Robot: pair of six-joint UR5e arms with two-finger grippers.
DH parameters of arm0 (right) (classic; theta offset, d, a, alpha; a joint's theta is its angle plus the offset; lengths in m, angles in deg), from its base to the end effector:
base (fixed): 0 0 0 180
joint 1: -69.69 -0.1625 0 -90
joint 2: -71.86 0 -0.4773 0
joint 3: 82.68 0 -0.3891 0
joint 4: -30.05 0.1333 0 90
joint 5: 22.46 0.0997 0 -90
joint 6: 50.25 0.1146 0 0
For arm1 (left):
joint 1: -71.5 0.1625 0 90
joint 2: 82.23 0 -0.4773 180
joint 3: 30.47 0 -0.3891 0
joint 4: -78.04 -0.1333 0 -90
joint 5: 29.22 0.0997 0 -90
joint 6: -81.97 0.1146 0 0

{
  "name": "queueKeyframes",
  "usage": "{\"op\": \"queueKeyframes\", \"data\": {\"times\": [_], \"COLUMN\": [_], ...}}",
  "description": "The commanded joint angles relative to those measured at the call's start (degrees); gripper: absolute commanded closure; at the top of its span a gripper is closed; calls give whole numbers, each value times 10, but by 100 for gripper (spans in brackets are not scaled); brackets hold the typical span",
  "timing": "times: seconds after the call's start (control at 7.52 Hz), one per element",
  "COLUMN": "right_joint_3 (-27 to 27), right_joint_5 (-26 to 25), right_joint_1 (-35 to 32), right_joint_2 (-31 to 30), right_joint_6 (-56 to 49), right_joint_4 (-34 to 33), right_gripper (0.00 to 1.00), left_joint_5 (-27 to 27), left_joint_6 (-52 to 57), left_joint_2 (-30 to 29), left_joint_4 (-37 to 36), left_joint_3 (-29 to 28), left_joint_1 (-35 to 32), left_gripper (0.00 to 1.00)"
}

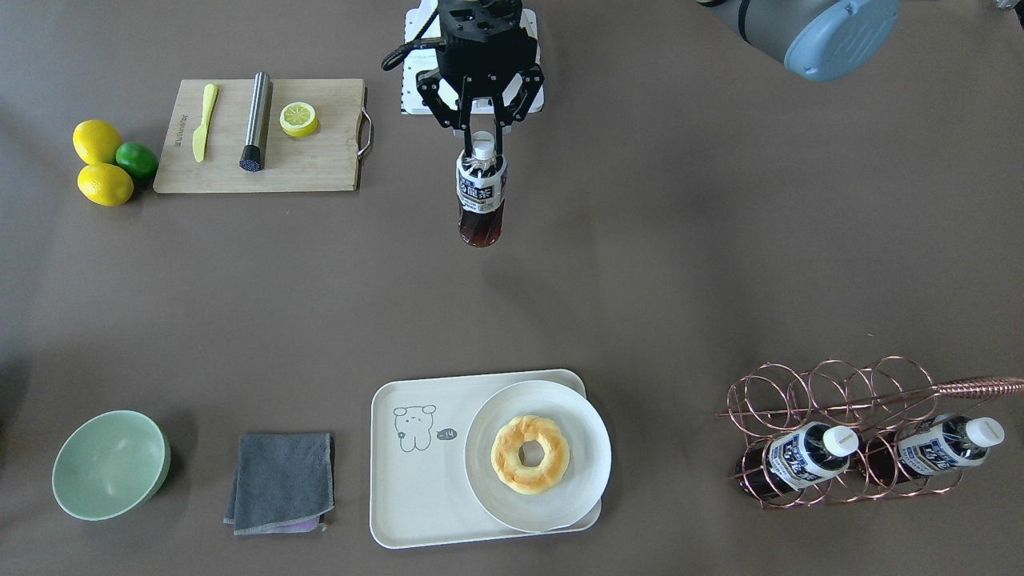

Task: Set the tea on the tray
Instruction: 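Carry the bottle with the left gripper and set it upright on the table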

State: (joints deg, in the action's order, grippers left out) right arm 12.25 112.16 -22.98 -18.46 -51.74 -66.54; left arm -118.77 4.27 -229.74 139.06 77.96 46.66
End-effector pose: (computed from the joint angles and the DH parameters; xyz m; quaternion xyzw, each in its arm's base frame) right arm 0.0752 -0.4790 0.6935 -0.0022 -0.3799 0.0161 0.9249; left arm 0.5325 -0.3944 0.0468 0.1303 0.3765 -0.1017 0.9115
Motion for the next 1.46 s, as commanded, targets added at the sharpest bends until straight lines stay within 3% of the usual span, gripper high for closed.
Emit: {"op": "queueKeyframes", "data": {"times": [0.0, 1.33], "right_joint_3": [-1, -1], "right_joint_5": [0, 1], "right_joint_1": [-1, 0], "right_joint_2": [-3, -6], "right_joint_6": [-2, 2], "right_joint_4": [0, 0], "right_gripper": [0, 0], "left_joint_5": [30, 31], "left_joint_6": [-8, -1], "left_joint_2": [-5, 13], "left_joint_4": [2, 53], "left_joint_3": [-14, -49], "left_joint_1": [32, 32], "left_gripper": [100, 100]}}
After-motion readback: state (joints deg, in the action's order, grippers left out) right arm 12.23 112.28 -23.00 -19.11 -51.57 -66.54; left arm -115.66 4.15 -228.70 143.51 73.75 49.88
